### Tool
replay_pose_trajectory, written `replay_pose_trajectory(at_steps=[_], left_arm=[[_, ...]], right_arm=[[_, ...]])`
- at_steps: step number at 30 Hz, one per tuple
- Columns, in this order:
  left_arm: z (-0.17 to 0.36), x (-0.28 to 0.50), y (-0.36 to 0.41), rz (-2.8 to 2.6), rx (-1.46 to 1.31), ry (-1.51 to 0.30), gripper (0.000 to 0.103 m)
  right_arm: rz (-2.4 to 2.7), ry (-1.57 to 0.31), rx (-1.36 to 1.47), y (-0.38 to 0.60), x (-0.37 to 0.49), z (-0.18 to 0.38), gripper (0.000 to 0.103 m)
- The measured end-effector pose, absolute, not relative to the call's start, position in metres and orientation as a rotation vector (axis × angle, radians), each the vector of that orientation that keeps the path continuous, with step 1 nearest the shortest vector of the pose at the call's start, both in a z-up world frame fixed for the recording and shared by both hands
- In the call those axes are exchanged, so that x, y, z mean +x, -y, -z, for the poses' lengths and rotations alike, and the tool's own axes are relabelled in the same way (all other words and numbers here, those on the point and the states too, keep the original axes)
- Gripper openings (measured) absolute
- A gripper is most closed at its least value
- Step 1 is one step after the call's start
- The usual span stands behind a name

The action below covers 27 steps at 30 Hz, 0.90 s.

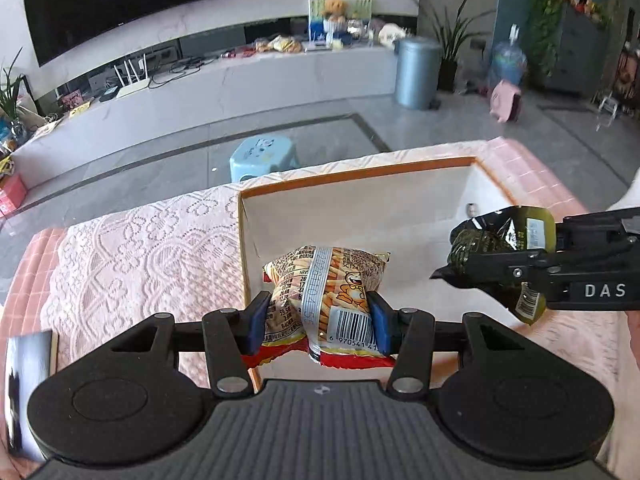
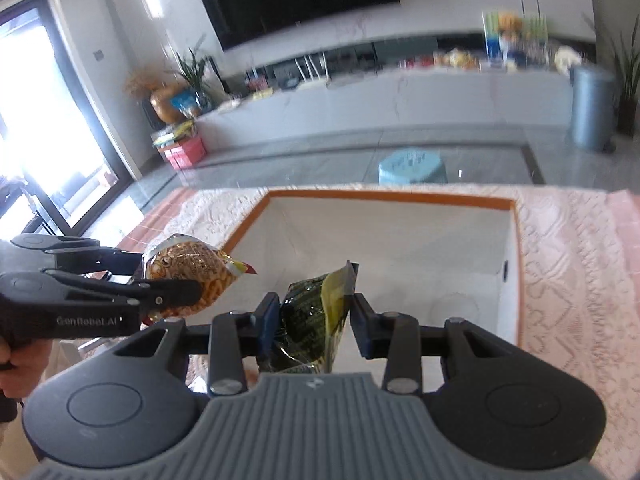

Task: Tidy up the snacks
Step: 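Carry both held snacks over the orange box and lower them inside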

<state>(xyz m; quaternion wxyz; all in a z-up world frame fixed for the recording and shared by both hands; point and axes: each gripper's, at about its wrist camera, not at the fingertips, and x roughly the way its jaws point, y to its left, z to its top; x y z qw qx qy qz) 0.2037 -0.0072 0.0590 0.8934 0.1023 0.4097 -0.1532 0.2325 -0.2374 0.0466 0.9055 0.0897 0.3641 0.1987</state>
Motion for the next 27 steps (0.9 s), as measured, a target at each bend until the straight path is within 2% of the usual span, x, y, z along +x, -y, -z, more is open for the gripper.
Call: replay_pose_trajectory(at_steps=[11, 27], left_arm=[[-0.001, 0.255, 0.049, 0.327, 0.564, -0.867, 0.057], [0.043, 0.268, 0.071, 0.310, 0.743, -0.911, 0.058]], right_arm=[[-0.382, -1.002, 0.244, 0.236, 0.359, 0.001, 0.037], [-0.310, -1.127, 0.227, 0.208, 0.402, 0.039, 0.037]])
